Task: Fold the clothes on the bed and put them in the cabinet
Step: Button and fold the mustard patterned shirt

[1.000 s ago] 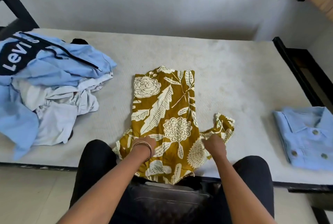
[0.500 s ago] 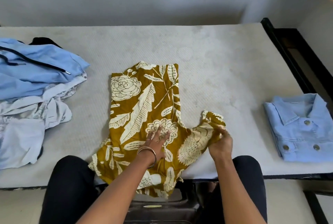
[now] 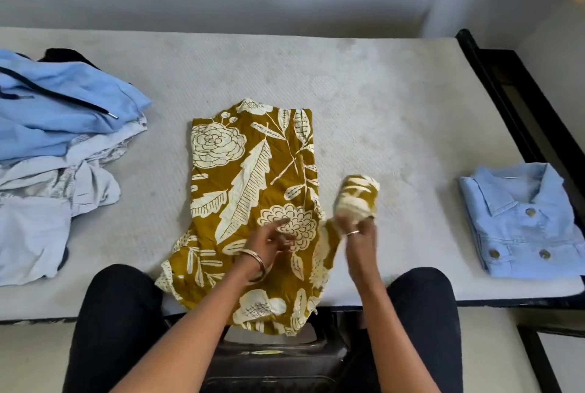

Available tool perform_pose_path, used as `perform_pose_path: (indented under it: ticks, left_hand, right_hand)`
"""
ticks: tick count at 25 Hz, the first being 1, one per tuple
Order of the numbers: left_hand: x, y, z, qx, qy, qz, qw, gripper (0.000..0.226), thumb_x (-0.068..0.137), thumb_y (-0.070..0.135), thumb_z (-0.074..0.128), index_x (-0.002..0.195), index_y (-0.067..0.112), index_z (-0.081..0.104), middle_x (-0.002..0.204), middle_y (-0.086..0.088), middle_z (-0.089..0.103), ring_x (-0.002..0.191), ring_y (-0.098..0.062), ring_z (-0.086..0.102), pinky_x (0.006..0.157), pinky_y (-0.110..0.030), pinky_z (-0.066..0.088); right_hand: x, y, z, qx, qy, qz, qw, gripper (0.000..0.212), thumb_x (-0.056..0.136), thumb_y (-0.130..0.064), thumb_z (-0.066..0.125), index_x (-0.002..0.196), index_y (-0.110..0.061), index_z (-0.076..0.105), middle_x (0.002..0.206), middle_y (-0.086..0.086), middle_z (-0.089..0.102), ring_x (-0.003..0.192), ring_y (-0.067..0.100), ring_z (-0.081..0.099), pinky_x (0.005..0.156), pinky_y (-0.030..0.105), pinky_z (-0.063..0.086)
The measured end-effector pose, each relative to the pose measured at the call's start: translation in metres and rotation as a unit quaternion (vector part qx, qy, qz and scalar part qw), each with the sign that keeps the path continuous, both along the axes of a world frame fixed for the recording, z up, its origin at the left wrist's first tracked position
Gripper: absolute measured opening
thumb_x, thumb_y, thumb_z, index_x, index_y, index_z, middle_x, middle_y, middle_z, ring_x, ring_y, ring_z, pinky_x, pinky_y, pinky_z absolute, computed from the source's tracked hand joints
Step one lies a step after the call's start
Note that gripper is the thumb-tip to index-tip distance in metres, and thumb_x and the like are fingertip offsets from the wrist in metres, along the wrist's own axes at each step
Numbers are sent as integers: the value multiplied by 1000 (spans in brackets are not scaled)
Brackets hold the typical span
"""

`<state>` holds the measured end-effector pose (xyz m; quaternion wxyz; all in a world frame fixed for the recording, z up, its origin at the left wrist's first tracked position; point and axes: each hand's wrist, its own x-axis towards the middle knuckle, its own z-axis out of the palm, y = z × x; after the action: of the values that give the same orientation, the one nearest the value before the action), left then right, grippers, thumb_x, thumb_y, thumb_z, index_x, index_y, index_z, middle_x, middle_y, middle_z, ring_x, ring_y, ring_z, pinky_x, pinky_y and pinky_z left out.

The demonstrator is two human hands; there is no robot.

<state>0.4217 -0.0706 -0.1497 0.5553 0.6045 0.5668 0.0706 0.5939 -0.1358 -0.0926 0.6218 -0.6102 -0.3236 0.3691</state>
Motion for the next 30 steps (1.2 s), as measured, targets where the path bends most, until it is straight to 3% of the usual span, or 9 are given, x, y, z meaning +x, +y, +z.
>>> perform_pose_path:
  ticks: [3, 5, 6, 8, 12, 17, 20, 25, 30]
  left_hand:
    - [-36, 23, 33, -124, -53, 250, 959, 39, 98, 3, 48, 137, 1, 49, 106, -17, 71, 73, -17, 69, 62, -32, 56]
    - [-75, 33, 37, -147, 43, 268, 951, 42, 101, 13, 45, 141, -1, 41, 127, -17, 60, 97, -26, 65, 78, -36, 51]
    - [-93, 37, 35, -142, 80, 281, 946, 40, 101, 18, 46, 134, -4, 48, 125, -20, 61, 94, -28, 66, 77, -37, 53]
    - [-116, 39, 21, -89, 115, 320, 936, 31, 98, 23, 52, 112, -1, 64, 94, -19, 70, 68, -29, 69, 64, -38, 58]
    - [-90, 56, 0, 43, 176, 246, 952, 15, 85, 14, 64, 74, 23, 69, 87, -5, 73, 80, -27, 70, 76, -44, 60]
    - [13, 73, 10, 42, 56, 158, 985, 15, 91, 14, 63, 103, 15, 72, 107, -4, 71, 99, -22, 66, 90, -36, 55]
    - [55, 90, 3, 41, 64, 133, 988, 29, 91, 26, 64, 118, 16, 65, 117, -6, 68, 107, -25, 62, 93, -35, 51]
    - [94, 123, -19, 85, 194, -24, 977, 56, 85, 42, 67, 130, 14, 48, 130, -13, 57, 118, -33, 55, 93, -42, 47]
    - [82, 142, -36, -14, 144, 84, 986, 36, 83, 32, 64, 115, 15, 64, 119, -13, 64, 110, -34, 59, 95, -43, 49]
  right_hand:
    - [-47, -5, -11, -25, -410, 369, 834, 30, 88, -44, 50, 104, -24, 65, 130, 0, 58, 128, 13, 43, 101, 47, 38]
    - [-71, -12, -24, -149, -511, 542, 651, 41, 91, -52, 52, 119, -23, 62, 157, 2, 31, 146, 26, 19, 112, 64, 14]
    - [-75, -14, -30, -198, -503, 568, 620, 44, 92, -54, 54, 125, -25, 60, 160, 1, 24, 148, 28, 13, 113, 65, 7]
    - [-70, -10, -37, -237, -447, 546, 667, 40, 92, -51, 56, 124, -27, 60, 154, -2, 34, 144, 26, 21, 112, 59, 12]
    - [-33, 28, -41, -207, -352, 361, 839, 16, 94, -25, 63, 109, -21, 69, 121, -2, 65, 116, 20, 56, 101, 45, 42]
    - [24, 116, -56, -261, -185, 109, 941, 25, 96, -15, 59, 121, -13, 62, 113, 12, 69, 93, 19, 64, 84, 33, 55]
    - [40, 169, -76, -264, -4, 81, 961, 37, 95, -11, 54, 131, -15, 53, 121, 17, 63, 100, 23, 62, 74, 35, 55]
    - [44, 250, -100, -250, 9, 76, 965, 45, 86, -18, 53, 130, -17, 59, 125, 13, 63, 106, 26, 64, 80, 39, 57]
    - [15, 289, -89, -113, -280, 108, 947, 45, 86, 0, 43, 126, -2, 64, 138, 14, 56, 120, 25, 56, 102, 40, 46]
